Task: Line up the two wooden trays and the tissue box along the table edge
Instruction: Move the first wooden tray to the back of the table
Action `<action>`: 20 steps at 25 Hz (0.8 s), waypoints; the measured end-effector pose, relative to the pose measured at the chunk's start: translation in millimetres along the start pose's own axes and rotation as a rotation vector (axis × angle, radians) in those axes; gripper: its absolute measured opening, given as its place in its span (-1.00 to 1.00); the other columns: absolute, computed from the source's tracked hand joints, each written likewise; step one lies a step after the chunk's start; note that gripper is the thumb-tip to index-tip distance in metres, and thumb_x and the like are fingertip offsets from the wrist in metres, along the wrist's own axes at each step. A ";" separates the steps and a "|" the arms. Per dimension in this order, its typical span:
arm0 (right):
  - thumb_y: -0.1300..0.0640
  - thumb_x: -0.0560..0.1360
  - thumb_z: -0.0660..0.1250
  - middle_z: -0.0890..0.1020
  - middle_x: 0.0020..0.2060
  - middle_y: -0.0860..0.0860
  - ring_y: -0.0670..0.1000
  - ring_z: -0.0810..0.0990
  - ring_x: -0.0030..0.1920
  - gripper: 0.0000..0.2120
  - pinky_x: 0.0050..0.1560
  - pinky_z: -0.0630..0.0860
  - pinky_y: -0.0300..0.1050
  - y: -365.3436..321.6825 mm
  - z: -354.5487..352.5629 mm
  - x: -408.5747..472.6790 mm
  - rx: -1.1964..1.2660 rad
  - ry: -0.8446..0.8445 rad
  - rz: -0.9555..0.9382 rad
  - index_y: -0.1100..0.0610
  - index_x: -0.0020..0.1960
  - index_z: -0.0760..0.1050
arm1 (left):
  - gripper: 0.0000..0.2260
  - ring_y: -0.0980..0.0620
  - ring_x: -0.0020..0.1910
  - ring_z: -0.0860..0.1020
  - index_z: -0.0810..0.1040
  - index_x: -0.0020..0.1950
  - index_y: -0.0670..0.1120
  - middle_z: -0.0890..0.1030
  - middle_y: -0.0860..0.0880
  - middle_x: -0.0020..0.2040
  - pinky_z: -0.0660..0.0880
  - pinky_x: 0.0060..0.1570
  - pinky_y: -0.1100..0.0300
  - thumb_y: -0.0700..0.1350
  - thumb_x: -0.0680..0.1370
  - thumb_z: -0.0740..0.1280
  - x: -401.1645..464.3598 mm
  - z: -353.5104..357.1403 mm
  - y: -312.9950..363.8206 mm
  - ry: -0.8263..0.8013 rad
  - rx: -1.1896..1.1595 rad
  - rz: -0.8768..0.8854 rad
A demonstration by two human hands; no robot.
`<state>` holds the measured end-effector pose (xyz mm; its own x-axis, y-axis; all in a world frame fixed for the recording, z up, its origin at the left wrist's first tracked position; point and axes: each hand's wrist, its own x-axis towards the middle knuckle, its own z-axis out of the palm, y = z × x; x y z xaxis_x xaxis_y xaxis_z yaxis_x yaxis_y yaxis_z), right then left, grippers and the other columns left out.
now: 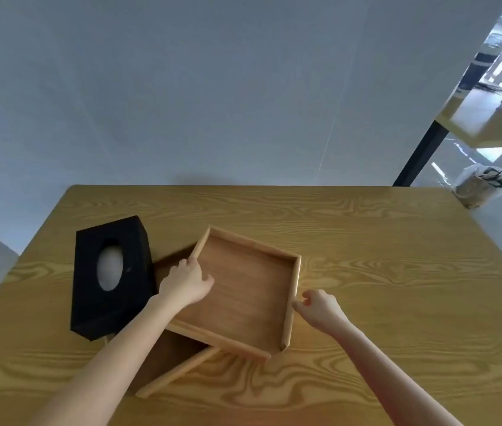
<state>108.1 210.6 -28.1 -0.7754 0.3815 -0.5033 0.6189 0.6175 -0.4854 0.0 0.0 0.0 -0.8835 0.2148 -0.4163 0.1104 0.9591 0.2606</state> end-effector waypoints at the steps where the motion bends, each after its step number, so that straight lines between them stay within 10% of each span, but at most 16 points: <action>1: 0.01 0.53 0.19 0.57 0.16 0.16 0.14 0.54 0.15 -0.58 0.13 0.49 -0.03 1.0 1.6 1.3 0.003 -0.008 0.009 0.29 0.25 0.42 | -0.45 -0.15 0.25 0.41 0.04 0.49 -0.16 0.29 -0.17 0.39 0.48 0.08 0.03 0.03 0.58 0.10 0.2 0.8 1.2 0.016 0.025 -0.016; 20: 0.16 0.50 0.22 0.61 0.07 0.15 0.14 0.57 0.05 -0.69 -0.05 0.49 -0.08 13.6 21.1 8.1 0.185 0.096 0.069 0.23 0.21 0.47 | -0.64 -0.12 0.11 0.54 0.31 0.34 -0.19 0.46 -0.18 0.22 0.50 -0.11 0.13 -0.11 0.56 0.20 2.7 26.6 -4.2 0.130 -0.040 -0.108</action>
<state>113.0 207.5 -53.8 -0.7336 0.4875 -0.4736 0.6763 0.4546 -0.5796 9.2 1.5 -25.4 -0.9411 0.0828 -0.3279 -0.0042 0.9667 0.2561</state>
